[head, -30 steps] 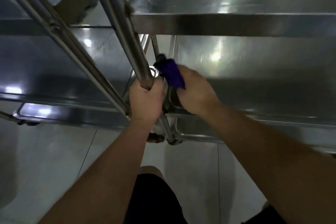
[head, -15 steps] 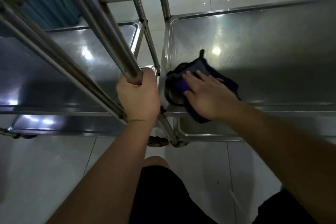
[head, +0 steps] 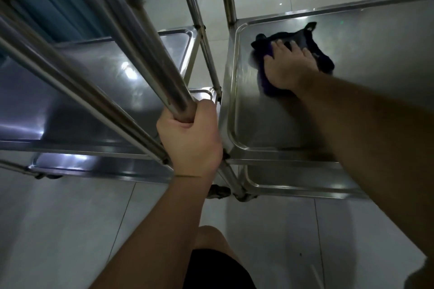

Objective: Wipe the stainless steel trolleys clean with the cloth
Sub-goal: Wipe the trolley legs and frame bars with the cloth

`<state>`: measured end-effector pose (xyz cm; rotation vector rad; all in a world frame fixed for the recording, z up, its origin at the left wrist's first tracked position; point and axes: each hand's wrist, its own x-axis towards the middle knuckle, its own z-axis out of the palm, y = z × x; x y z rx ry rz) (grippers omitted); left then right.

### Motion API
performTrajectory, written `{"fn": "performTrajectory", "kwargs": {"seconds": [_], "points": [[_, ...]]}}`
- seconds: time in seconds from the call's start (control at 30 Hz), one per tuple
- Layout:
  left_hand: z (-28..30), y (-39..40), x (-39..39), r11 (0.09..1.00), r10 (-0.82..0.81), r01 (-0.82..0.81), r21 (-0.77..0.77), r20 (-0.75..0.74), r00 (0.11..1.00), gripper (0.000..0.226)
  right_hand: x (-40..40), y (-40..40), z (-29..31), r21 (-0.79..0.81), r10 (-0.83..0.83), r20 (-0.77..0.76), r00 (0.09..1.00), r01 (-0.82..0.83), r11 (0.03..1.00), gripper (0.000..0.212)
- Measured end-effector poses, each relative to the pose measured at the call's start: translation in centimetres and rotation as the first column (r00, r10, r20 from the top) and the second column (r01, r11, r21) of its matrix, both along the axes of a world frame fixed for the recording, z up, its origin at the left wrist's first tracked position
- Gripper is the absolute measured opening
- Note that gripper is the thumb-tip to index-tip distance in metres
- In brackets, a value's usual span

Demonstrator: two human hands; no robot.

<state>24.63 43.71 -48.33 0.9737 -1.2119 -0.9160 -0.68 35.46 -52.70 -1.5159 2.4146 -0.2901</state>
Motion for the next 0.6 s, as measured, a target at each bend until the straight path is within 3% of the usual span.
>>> {"fn": "performTrajectory", "kwargs": {"seconds": [0.2,0.33,0.43,0.6], "points": [[0.2,0.0,-0.1,1.000,0.016,-0.016,-0.018,-0.007,1.000,0.040,4.3,-2.4,-0.2,-0.021,0.246,-0.023,0.969,-0.247,0.969,0.068],[0.0,-0.1,0.0,1.000,0.016,-0.016,-0.016,0.011,1.000,0.042,6.7,2.7,-0.6,-0.107,0.400,-0.025,0.916,-0.401,0.910,0.065],[0.1,-0.1,0.0,1.000,0.014,-0.014,0.018,0.010,1.000,0.040,8.1,7.4,-0.8,-0.082,0.482,0.020,0.876,-0.479,0.874,0.065],[0.4,0.2,-0.1,0.999,0.003,-0.003,0.045,-0.005,1.000,0.043,7.5,14.1,-0.4,-0.072,0.677,0.106,0.728,-0.674,0.735,0.068]]}}
